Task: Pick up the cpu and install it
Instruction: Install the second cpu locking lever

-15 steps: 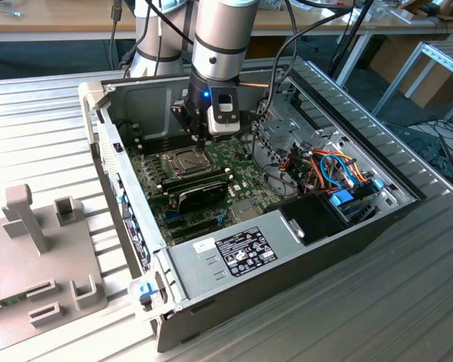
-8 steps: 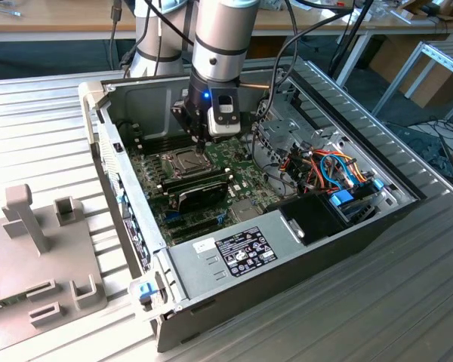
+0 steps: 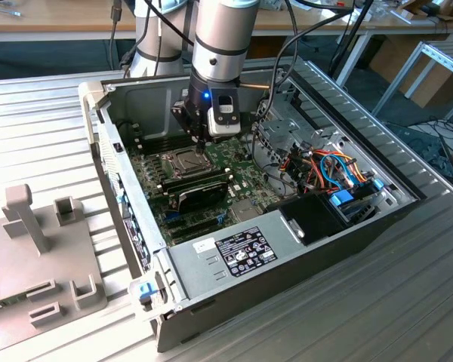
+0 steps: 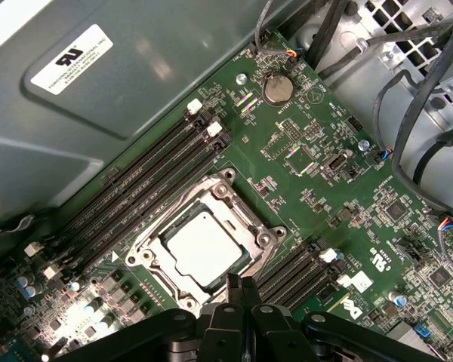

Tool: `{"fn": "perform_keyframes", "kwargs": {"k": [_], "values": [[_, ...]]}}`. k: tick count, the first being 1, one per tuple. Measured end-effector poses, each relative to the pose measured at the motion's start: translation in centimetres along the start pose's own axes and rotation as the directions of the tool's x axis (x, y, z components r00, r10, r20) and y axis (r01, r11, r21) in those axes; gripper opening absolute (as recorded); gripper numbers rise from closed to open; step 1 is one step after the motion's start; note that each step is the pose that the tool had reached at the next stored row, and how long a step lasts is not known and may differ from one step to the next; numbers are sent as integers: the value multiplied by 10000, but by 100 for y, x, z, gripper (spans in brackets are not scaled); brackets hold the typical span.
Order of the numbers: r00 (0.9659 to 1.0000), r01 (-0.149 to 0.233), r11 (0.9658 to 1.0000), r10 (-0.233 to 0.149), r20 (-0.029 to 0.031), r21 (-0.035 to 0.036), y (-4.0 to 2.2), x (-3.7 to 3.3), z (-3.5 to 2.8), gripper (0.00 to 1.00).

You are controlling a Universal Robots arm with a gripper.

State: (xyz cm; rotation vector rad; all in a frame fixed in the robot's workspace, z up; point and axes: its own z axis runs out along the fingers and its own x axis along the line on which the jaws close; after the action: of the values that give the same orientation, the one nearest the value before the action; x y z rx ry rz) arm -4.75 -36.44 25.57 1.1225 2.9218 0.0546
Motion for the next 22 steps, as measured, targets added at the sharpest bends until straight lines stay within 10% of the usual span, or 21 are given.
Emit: {"fn": "perform_keyframes", "kwargs": {"k": [22], "values": [[10000, 2, 10000, -2, 0, 0, -107, 23, 74, 11]]}}
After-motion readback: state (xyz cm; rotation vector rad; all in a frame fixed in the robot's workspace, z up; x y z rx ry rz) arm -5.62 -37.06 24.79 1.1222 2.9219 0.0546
